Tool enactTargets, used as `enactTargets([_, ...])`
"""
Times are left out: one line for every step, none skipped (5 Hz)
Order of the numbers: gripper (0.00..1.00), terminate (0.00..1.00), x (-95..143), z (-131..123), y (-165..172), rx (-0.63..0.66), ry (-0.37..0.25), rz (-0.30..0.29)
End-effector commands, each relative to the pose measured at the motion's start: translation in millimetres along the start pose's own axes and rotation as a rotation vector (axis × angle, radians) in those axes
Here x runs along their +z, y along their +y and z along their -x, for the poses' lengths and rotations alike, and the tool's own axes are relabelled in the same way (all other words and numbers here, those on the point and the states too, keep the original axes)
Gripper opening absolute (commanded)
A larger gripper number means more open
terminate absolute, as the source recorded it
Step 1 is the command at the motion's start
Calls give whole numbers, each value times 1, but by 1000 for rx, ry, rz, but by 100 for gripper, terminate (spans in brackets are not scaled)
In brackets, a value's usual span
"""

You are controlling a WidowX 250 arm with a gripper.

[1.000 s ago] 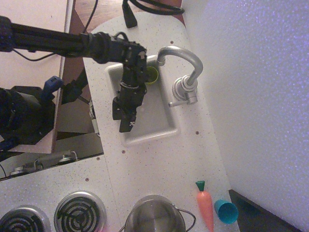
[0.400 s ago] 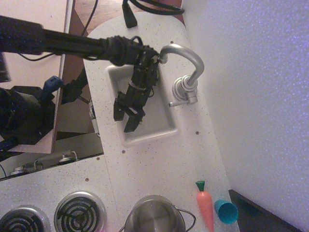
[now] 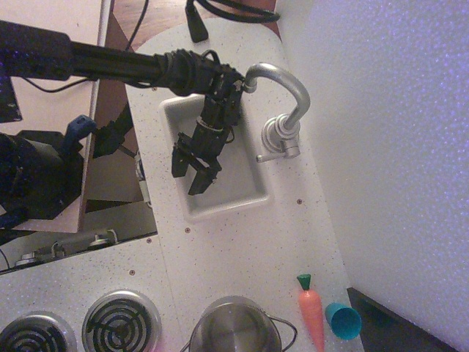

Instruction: Turn faucet left

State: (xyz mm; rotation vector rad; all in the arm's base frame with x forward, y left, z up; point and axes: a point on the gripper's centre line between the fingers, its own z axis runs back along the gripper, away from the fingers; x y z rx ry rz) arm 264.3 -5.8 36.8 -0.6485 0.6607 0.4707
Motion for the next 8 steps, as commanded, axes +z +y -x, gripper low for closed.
enactTargets([100, 0, -40, 2, -22, -122, -33, -210])
enactTargets([100, 0, 5, -2, -77, -253, -245, -177])
enactTargets([100, 0, 73, 1, -105, -369, -468, -144])
enactTargets([100, 0, 102, -25, -137, -380, -477, -115])
enactTargets([100, 0, 101, -55, -148, -352, -431, -98])
enactTargets([100, 0, 105, -59, -80, -142, -333, 56])
enactTargets([100, 0, 106, -47, -38, -65, -273, 96])
enactTargets([100, 100, 98, -29, -24, -65, -260, 92])
